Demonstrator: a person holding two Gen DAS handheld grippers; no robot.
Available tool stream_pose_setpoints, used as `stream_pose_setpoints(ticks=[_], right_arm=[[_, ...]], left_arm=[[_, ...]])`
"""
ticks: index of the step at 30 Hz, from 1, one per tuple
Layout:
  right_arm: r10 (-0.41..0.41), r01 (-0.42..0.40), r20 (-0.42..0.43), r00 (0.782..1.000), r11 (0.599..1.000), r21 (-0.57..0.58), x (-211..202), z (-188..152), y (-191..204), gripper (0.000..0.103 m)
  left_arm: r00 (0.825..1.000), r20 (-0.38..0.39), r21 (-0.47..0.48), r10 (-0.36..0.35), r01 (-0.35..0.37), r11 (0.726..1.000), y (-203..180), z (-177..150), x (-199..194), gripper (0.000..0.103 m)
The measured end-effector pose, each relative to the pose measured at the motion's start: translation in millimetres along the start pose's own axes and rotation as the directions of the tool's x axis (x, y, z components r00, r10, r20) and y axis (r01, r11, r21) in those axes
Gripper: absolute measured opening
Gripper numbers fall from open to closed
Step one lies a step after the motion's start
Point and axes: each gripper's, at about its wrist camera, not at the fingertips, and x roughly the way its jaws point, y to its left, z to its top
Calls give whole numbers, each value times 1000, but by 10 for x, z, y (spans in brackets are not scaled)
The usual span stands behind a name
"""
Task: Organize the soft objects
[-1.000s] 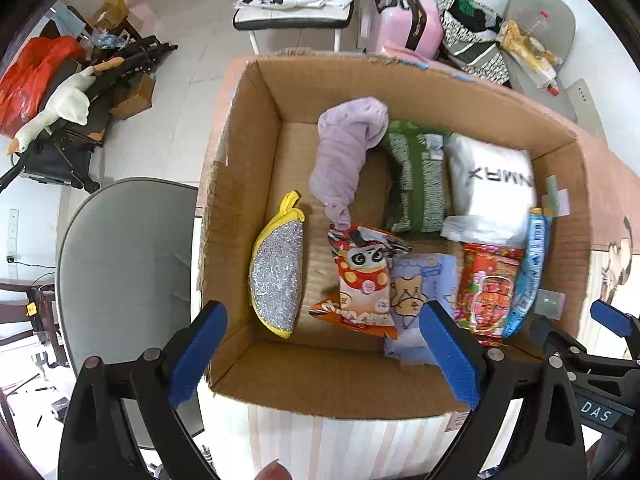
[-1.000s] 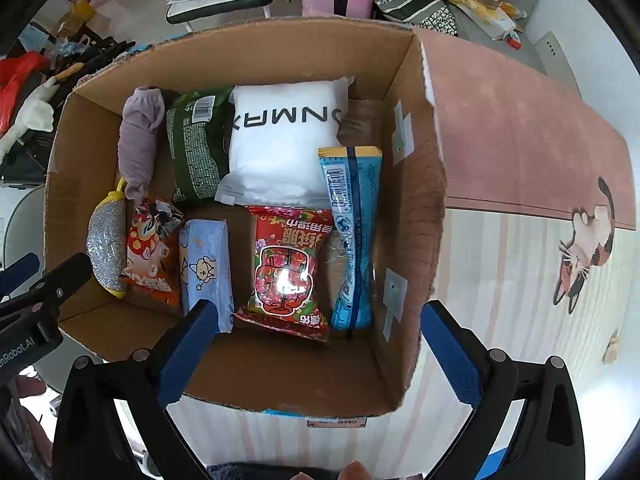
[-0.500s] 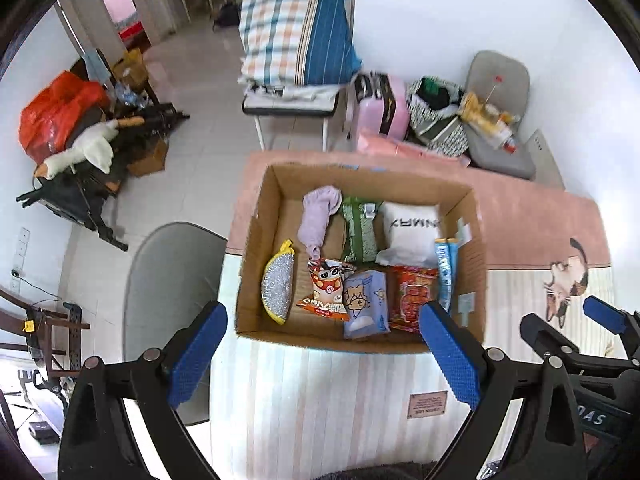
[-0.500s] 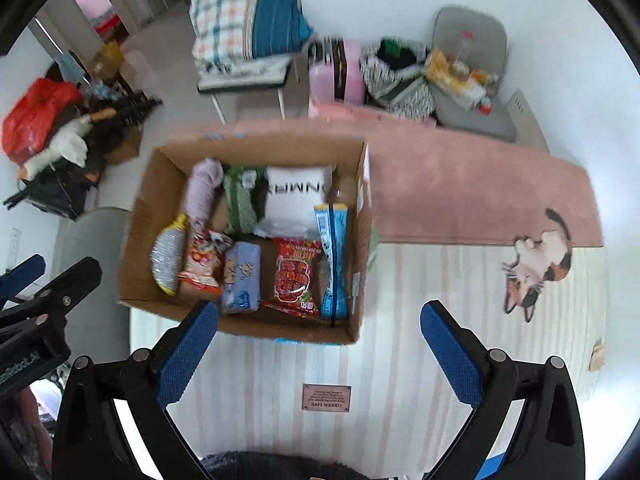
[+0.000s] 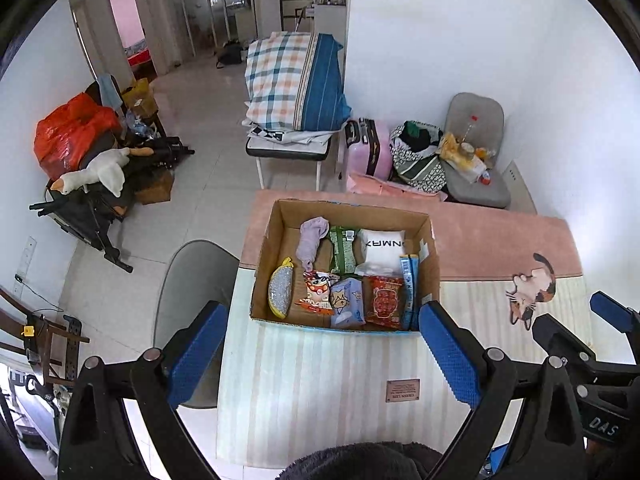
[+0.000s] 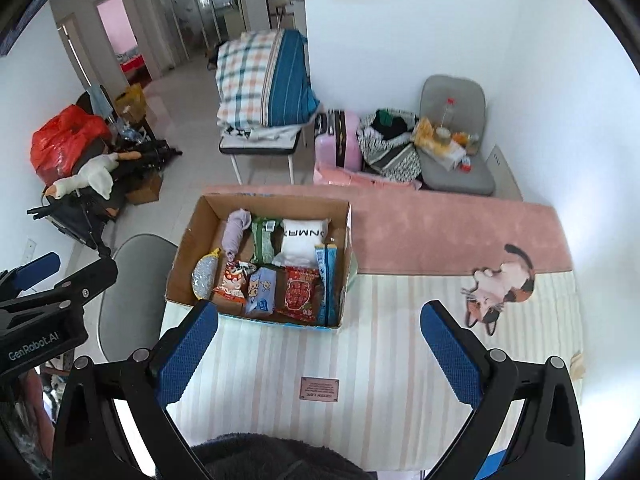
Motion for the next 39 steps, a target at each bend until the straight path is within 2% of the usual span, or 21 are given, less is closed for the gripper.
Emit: stream_pose_setpoints(ticks=[7,13,25,39], right_arm=[[2,-2,45,999,1000,-20,-376,-87,18,103],[-22,23,58,998,1000,-11,-460,-111,-8,103],[-61,61,22,998,998,12,-90,-20,-30,103],[-82,82,18,996,997,11,56,17,-13,103]], left_arm=[[1000,18,11,3,-3,1000,-43,-118,-223,99],[1000,3,9,10,-10,1000,-68,-162,-141,98],[998,1,-1,63,-63,998,-31,-199,112,99],[998,-8,2,57,-57,998,-20,-200,196,99]])
